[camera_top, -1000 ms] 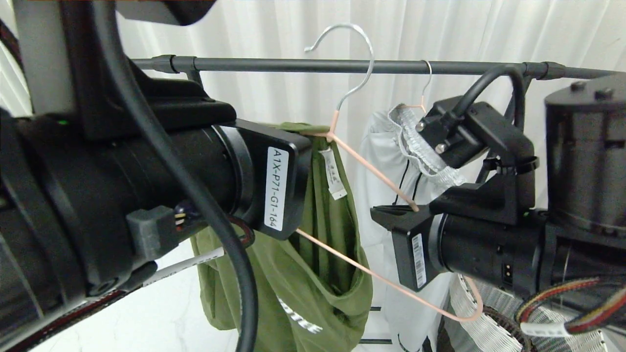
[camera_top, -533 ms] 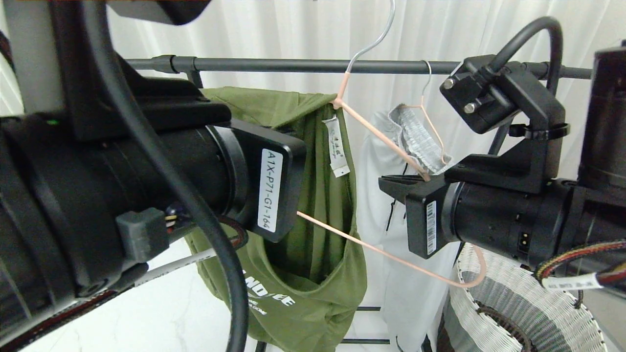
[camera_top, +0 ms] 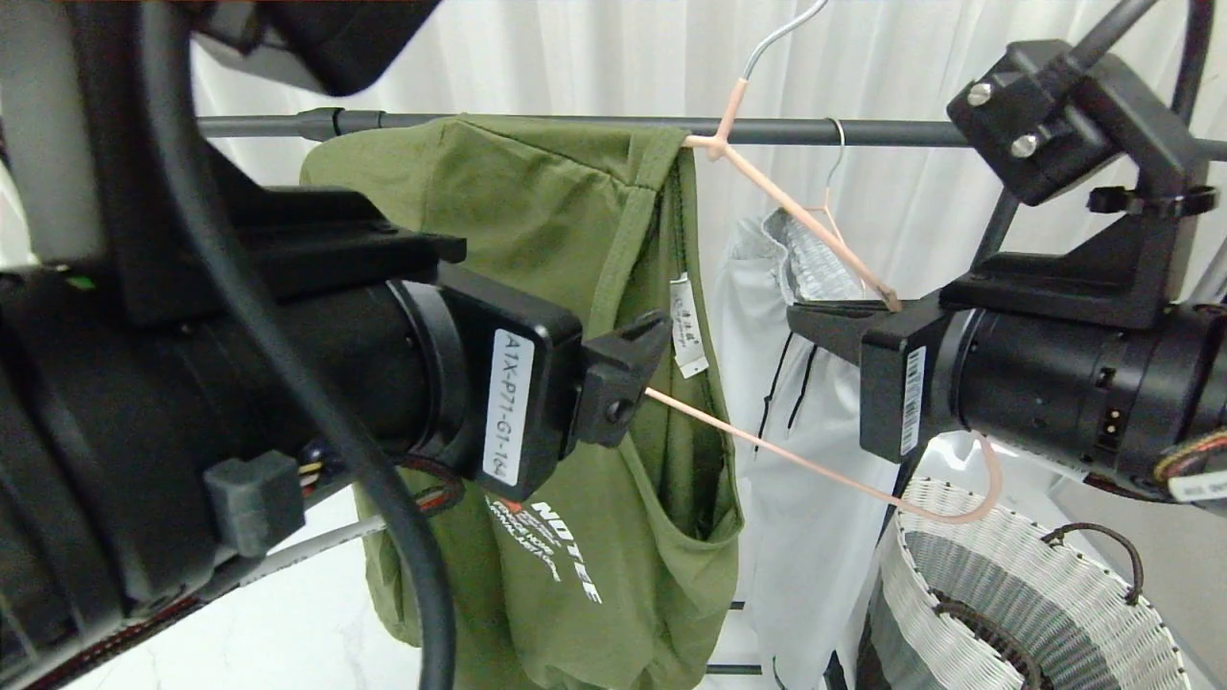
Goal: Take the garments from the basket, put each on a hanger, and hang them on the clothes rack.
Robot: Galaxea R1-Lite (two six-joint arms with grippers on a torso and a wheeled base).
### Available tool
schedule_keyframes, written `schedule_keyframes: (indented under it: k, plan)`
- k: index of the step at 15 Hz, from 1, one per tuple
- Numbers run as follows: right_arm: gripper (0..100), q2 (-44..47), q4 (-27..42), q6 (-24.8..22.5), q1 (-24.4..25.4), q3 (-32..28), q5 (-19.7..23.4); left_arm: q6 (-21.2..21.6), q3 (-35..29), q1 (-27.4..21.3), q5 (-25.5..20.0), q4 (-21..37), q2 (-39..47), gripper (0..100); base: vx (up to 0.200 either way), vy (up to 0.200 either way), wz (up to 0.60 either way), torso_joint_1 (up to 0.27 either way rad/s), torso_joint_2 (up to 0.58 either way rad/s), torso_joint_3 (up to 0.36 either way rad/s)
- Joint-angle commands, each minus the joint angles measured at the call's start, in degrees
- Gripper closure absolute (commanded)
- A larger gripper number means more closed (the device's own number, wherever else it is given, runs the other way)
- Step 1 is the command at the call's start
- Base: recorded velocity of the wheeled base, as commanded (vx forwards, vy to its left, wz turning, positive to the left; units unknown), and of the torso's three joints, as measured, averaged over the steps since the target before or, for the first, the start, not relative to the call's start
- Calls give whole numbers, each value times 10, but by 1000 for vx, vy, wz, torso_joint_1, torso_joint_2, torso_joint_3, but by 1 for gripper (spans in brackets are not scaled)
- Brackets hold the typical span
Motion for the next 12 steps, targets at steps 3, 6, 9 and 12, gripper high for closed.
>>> schedule_keyframes:
  k: [3,6,9,12]
  plan:
    - [100,-32,19,-21,-16,3,2,110,71,18,-3,0,-86,0,0,0,0,0,0,0]
    - [100,-42,69,-28,-15,1,2,171,76,42,-23,-1,-122,0,0,0,0,0,0,0]
    - [100,-42,82,-29,-5,1,2,303,45,83,-51,-2,-122,0,0,0,0,0,0,0]
    - [100,-47,84,-56,5,4,2,335,40,110,-91,-13,-109,0,0,0,0,0,0,0]
